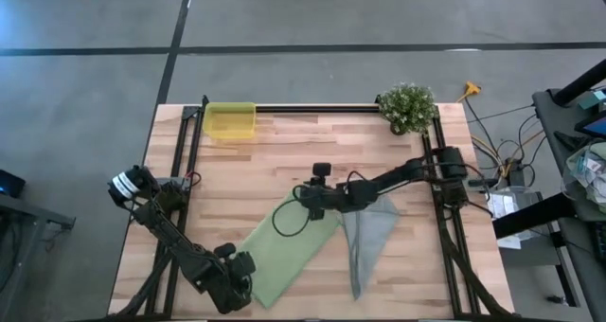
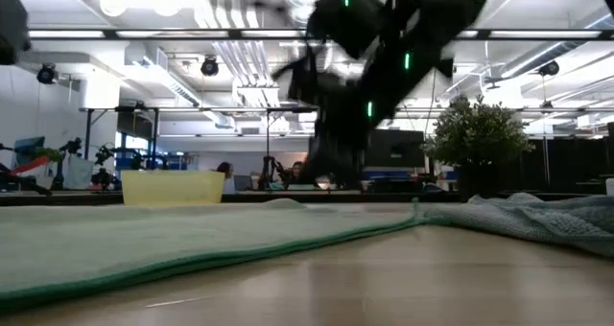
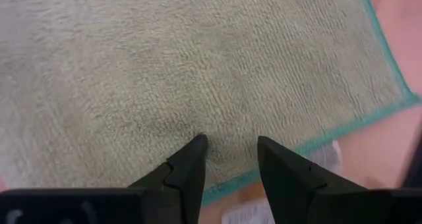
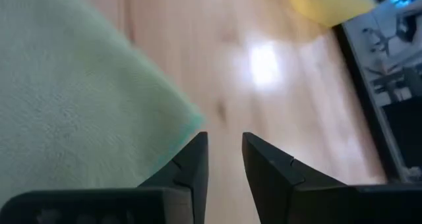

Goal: Roll microfiber towels into tight, uniform cylinder then place into a basket
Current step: Roll the green towel

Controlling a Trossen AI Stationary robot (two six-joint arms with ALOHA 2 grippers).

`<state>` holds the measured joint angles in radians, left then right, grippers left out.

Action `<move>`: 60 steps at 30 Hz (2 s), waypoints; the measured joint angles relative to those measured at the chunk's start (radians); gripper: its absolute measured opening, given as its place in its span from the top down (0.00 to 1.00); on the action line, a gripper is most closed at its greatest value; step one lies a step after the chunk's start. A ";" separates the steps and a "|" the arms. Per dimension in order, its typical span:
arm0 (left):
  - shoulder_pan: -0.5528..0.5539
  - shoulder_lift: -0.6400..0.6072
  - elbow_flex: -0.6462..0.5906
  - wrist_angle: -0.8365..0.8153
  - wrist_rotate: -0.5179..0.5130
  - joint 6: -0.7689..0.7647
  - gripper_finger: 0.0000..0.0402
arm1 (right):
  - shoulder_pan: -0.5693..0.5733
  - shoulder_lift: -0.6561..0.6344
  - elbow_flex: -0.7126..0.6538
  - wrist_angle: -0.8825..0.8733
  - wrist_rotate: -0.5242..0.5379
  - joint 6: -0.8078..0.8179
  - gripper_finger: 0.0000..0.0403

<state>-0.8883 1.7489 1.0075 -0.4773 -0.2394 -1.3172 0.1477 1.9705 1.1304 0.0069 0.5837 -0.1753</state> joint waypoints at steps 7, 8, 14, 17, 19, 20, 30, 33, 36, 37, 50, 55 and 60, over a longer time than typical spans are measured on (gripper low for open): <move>-0.005 -0.057 0.058 -0.045 -0.050 0.149 0.70 | 0.112 -0.180 0.026 -0.206 -0.038 0.141 0.78; -0.005 -0.064 0.062 -0.044 -0.067 0.183 0.70 | 0.129 -0.204 0.017 -0.201 -0.063 0.158 0.78; -0.009 -0.090 0.065 -0.162 -0.130 0.390 0.70 | 0.220 -0.229 -0.087 -0.151 -0.202 0.224 0.78; -0.009 -0.088 0.064 -0.293 -0.145 0.386 0.70 | 0.244 -0.201 -0.130 -0.102 -0.201 0.214 0.78; -0.008 -0.085 0.057 -0.353 -0.159 0.354 0.70 | 0.245 -0.163 -0.147 -0.062 -0.198 0.212 0.78; -0.008 -0.085 0.049 -0.364 -0.162 0.339 0.70 | 0.245 -0.145 -0.152 -0.039 -0.197 0.212 0.78; -0.014 -0.075 -0.036 -0.296 -0.070 0.171 0.70 | 0.159 0.020 -0.103 0.047 -0.187 0.174 0.78; -0.016 -0.061 -0.063 -0.205 -0.046 0.170 0.70 | 0.126 0.053 -0.088 0.056 -0.182 0.155 0.78; -0.016 -0.051 -0.077 -0.144 -0.039 0.168 0.70 | 0.085 0.071 -0.071 0.058 -0.184 0.117 0.78; -0.016 -0.046 -0.076 -0.124 -0.042 0.168 0.70 | 0.071 0.074 -0.065 0.055 -0.185 0.099 0.78; -0.018 -0.032 -0.030 -0.082 -0.014 0.141 0.70 | 0.007 0.014 -0.014 -0.049 -0.197 0.034 0.78; -0.054 -0.040 0.038 -0.221 -0.141 0.285 0.70 | 0.084 -0.083 -0.035 -0.069 -0.192 0.007 0.78; -0.066 -0.046 0.057 -0.257 -0.181 0.333 0.70 | 0.194 -0.156 -0.048 -0.049 -0.245 -0.025 0.78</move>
<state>-0.9545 1.7029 1.0643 -0.7342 -0.4200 -0.9842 0.3414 1.8143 1.0824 -0.0421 0.3383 -0.2003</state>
